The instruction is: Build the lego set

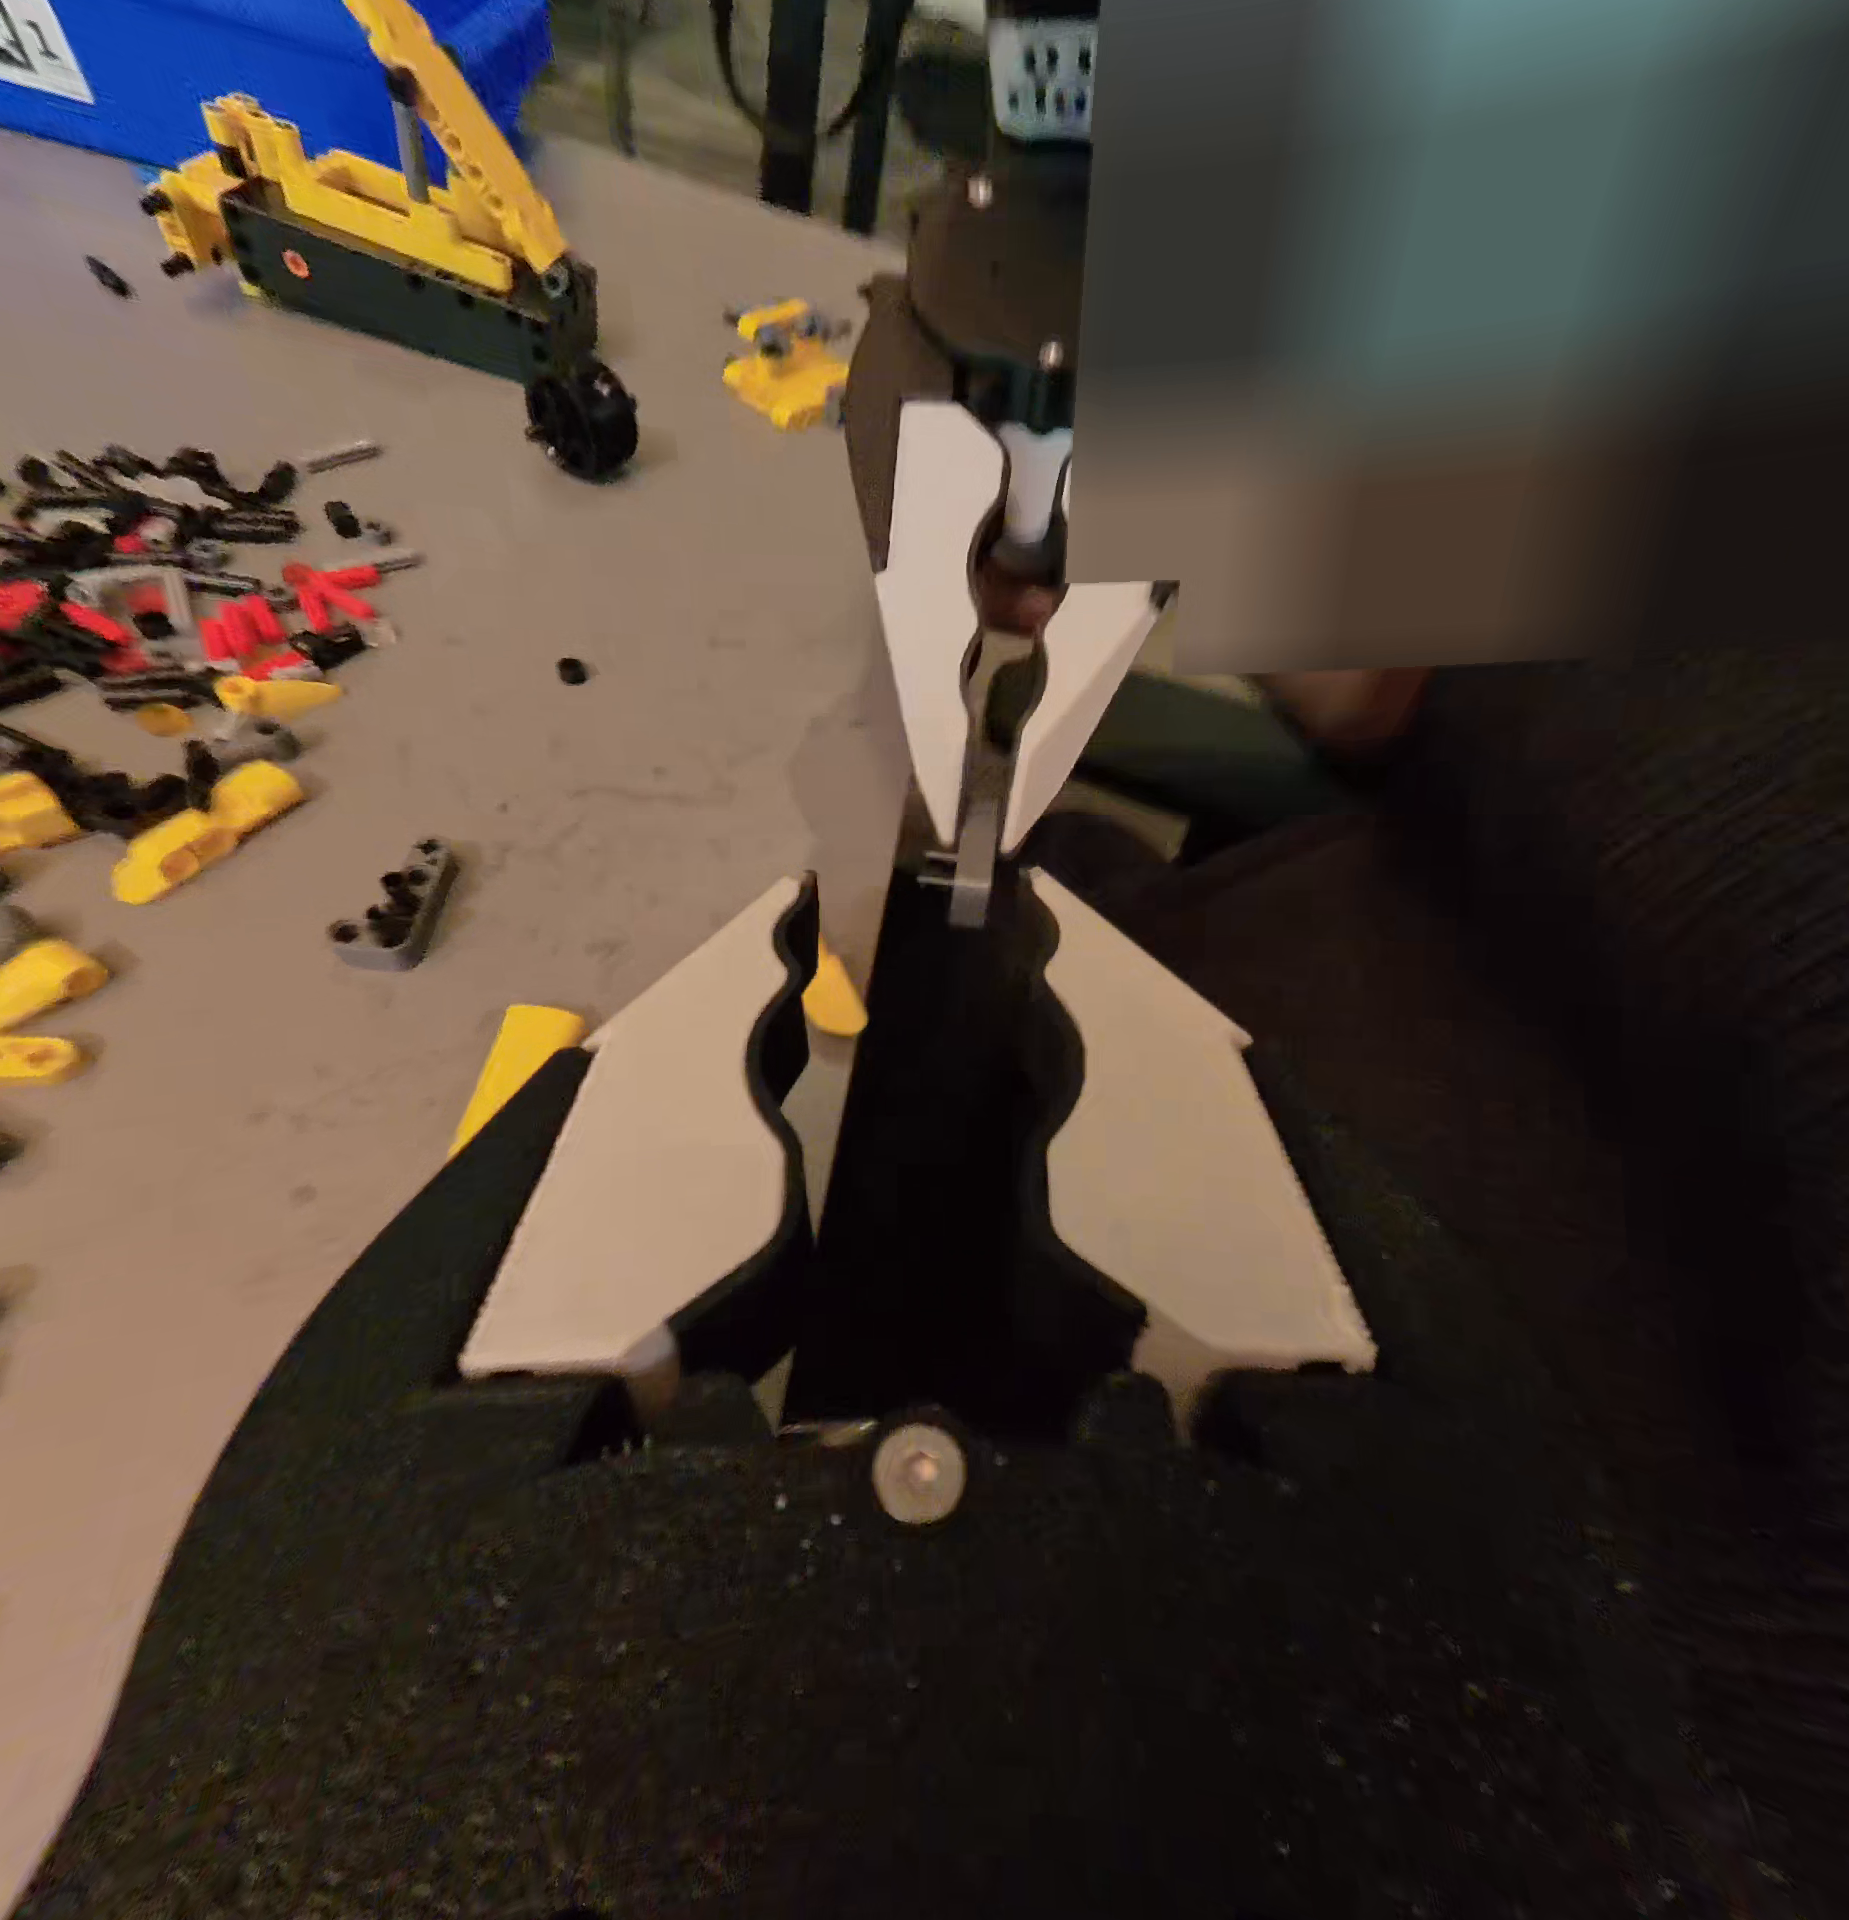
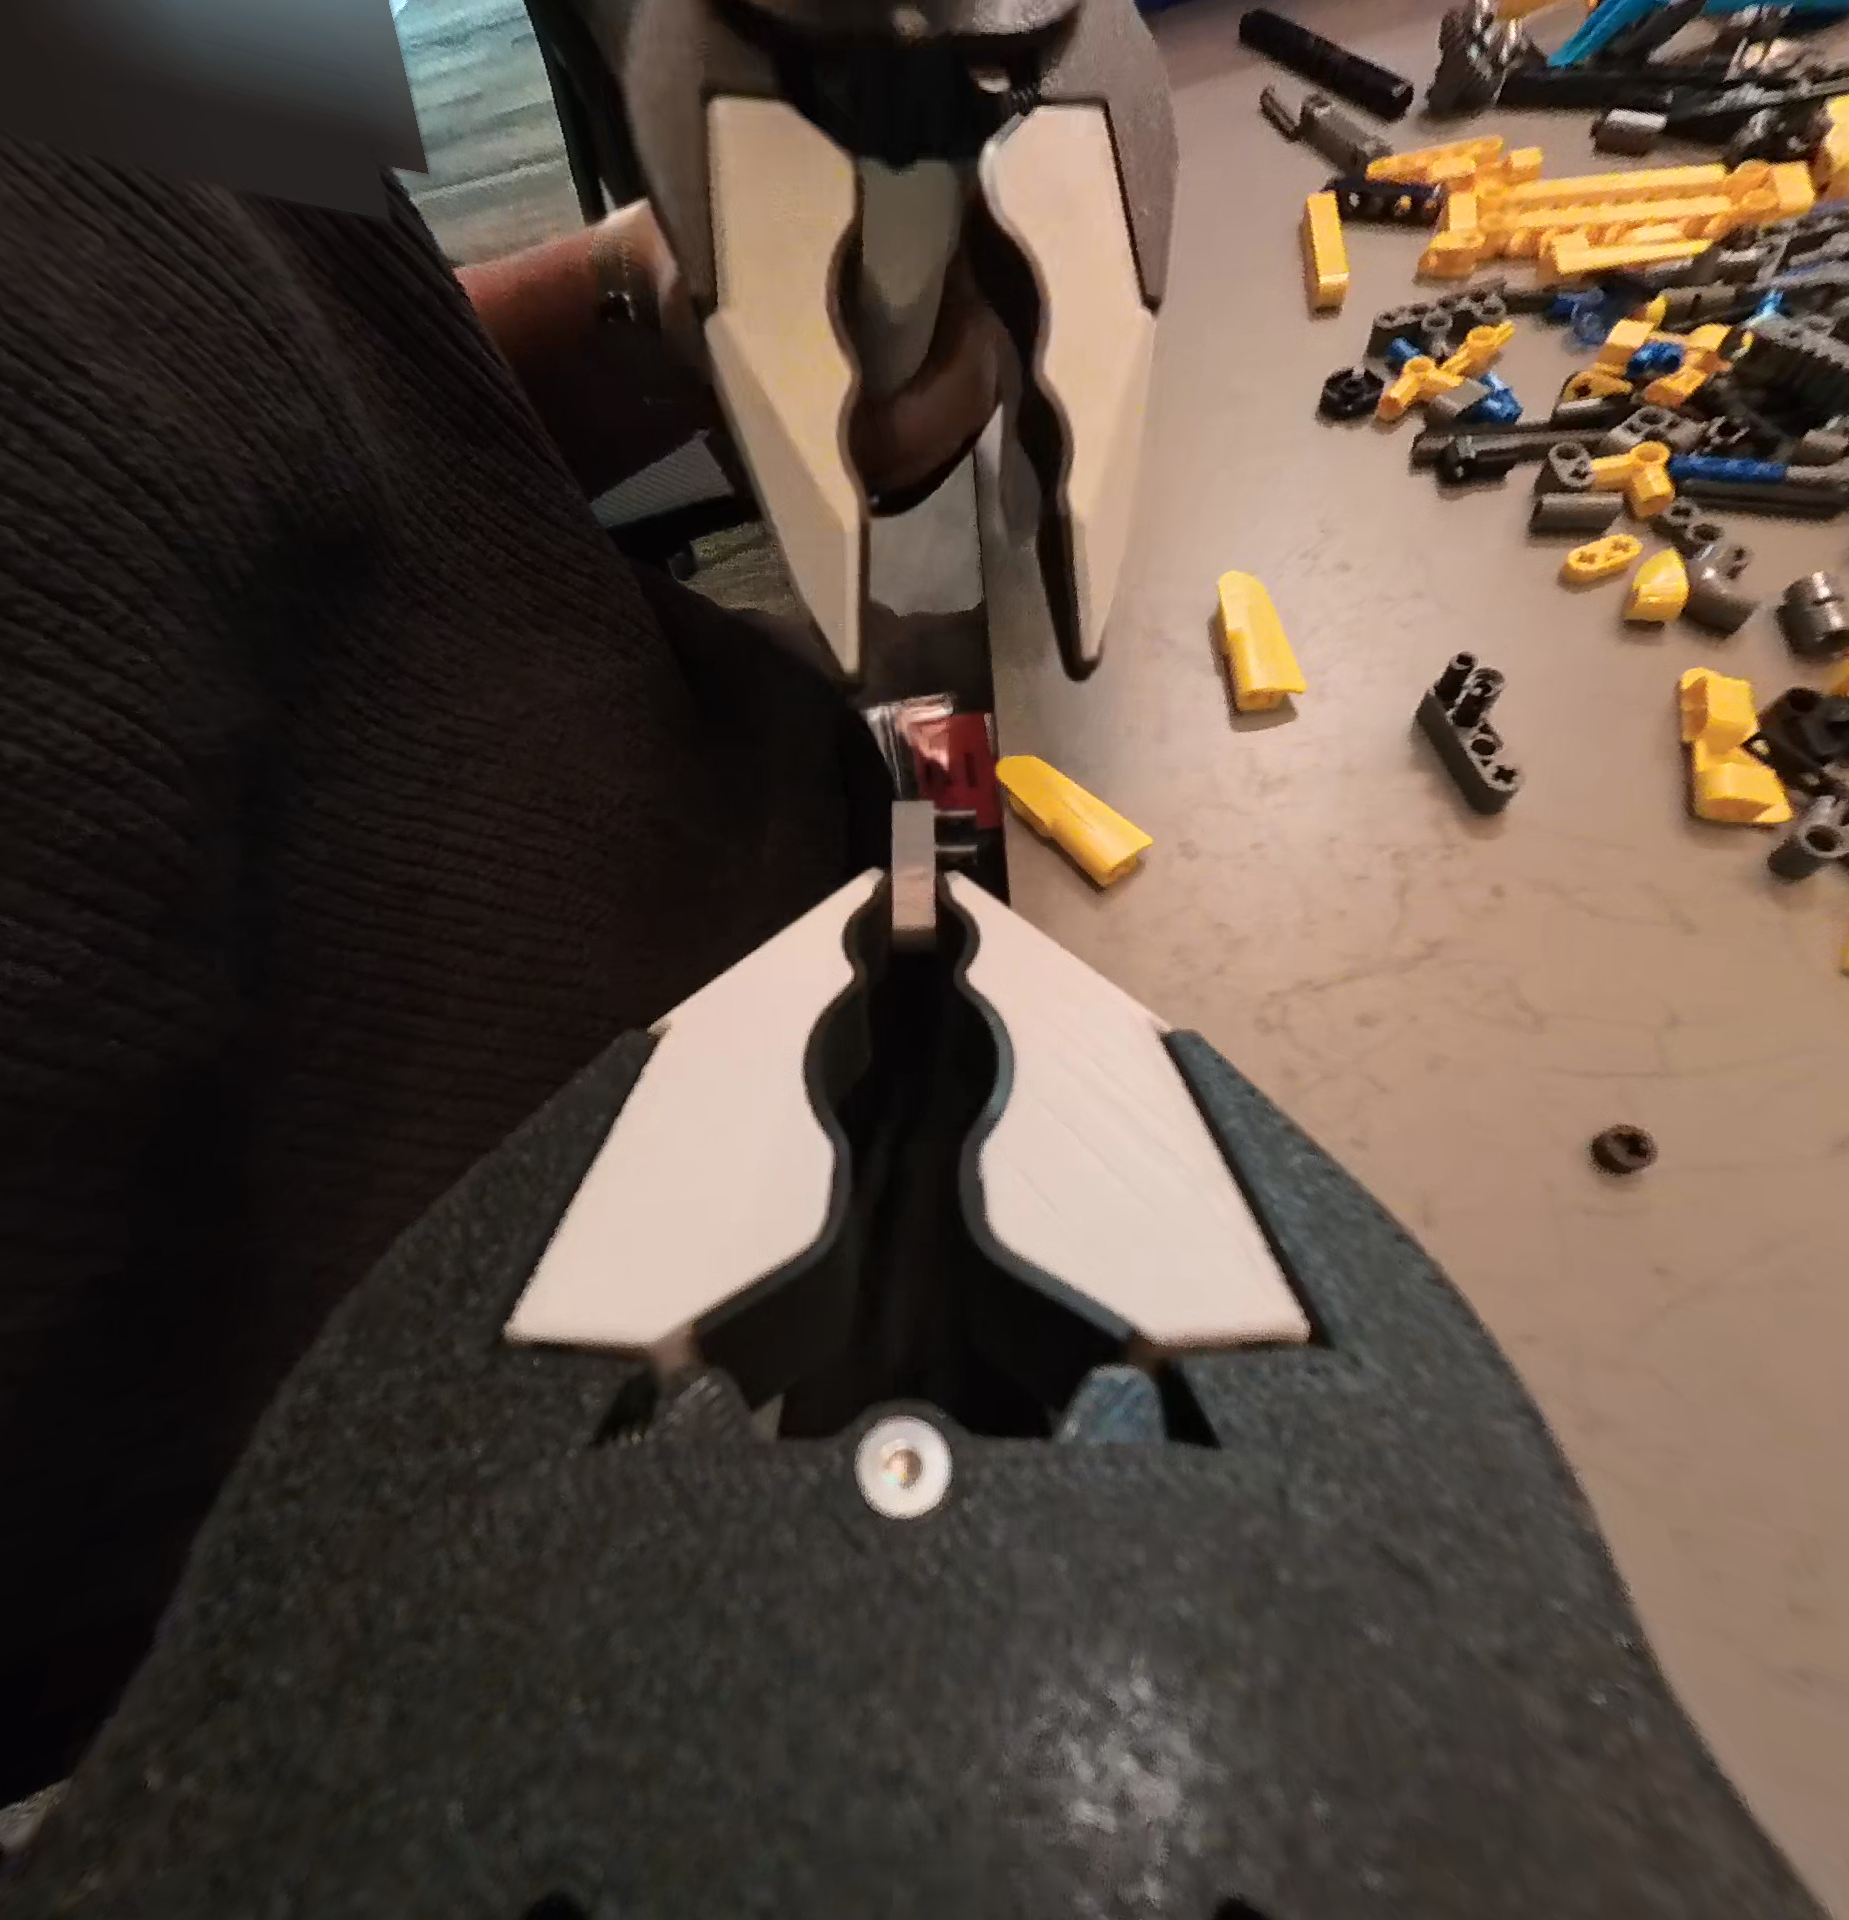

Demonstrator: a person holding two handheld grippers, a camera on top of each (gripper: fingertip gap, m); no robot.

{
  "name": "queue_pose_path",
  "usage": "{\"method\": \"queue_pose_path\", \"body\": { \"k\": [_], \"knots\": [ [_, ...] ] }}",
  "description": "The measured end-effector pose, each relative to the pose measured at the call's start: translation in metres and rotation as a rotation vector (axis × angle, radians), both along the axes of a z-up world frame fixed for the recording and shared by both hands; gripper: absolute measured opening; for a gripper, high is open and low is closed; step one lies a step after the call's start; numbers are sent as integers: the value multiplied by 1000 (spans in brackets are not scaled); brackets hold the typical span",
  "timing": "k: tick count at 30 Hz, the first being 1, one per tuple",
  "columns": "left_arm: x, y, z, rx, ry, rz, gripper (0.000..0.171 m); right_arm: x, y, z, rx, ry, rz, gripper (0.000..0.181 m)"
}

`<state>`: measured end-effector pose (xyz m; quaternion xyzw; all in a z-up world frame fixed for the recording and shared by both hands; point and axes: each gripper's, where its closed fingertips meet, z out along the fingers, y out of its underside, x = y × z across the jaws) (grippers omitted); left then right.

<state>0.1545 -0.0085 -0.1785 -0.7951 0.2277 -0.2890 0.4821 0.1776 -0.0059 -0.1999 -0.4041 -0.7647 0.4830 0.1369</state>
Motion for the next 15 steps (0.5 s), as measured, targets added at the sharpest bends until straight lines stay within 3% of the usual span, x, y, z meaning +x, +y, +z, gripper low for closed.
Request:
{"method": "queue_pose_path", "body": {
  "k": [7, 13, 15],
  "knots": [
    [9, 1, 23, -181, -456, -4, 37, 2, -3, 28, 106, 168, 86, 8],
    [20, -6, 30, -301, -681, -128, 34, 0, -10, 45, 261, 291, 180, 7],
    [22, -9, 32, -323, -736, -165, 26, -2, -12, 46, 322, 318, 215, 7]
  ]
}}
